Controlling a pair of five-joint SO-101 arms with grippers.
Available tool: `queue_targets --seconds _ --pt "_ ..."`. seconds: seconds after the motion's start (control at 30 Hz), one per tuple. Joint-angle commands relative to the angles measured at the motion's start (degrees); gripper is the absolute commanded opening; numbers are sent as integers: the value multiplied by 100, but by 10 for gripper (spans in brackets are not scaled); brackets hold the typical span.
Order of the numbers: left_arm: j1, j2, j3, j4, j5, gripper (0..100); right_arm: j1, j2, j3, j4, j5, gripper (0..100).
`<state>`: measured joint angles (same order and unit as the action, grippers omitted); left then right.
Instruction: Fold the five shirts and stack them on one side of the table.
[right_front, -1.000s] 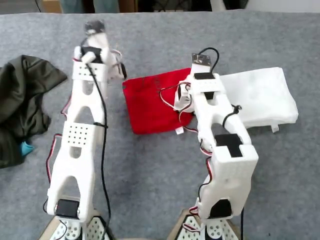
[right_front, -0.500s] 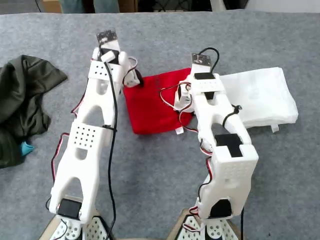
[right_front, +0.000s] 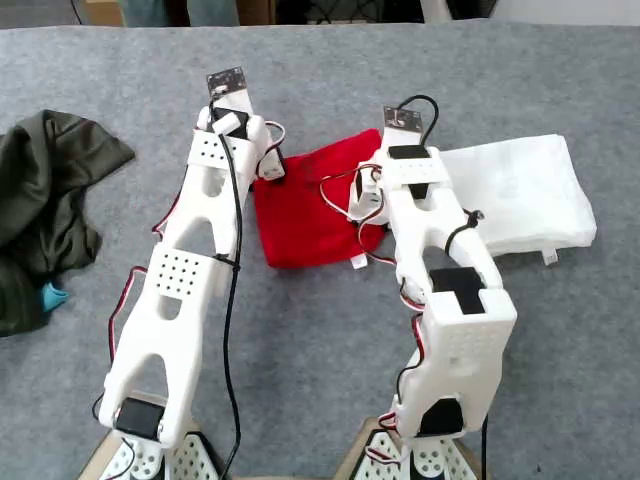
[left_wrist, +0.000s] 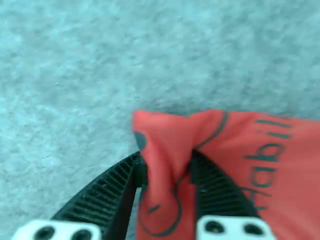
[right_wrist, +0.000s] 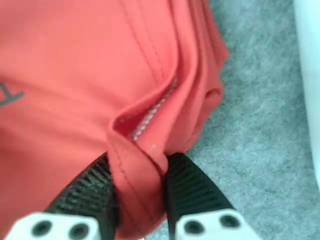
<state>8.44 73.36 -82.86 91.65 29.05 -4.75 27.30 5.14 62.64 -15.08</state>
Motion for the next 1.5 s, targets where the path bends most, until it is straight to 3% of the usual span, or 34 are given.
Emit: queue_targets --seconds 0.0,0.2,0.33,0.63,1.07,1.47 --pt "66 0 31 -422 -18 68 185 189 -13 -44 44 15" --pt "330 -70 -57 -519 -18 41 185 -163 -92 123 466 15" --pt "338 -62 -998 -404 -18 28 299 -840 -92 413 492 15" --pt "752 -870 -1262 -862 -18 29 1099 -2545 312 440 1248 15" --pt "1789 -932 -716 -2760 -18 30 3103 -3495 321 -35 2778 17" --pt "2484 -765 462 -4791 -18 30 4114 -3433 435 -1046 3156 17"
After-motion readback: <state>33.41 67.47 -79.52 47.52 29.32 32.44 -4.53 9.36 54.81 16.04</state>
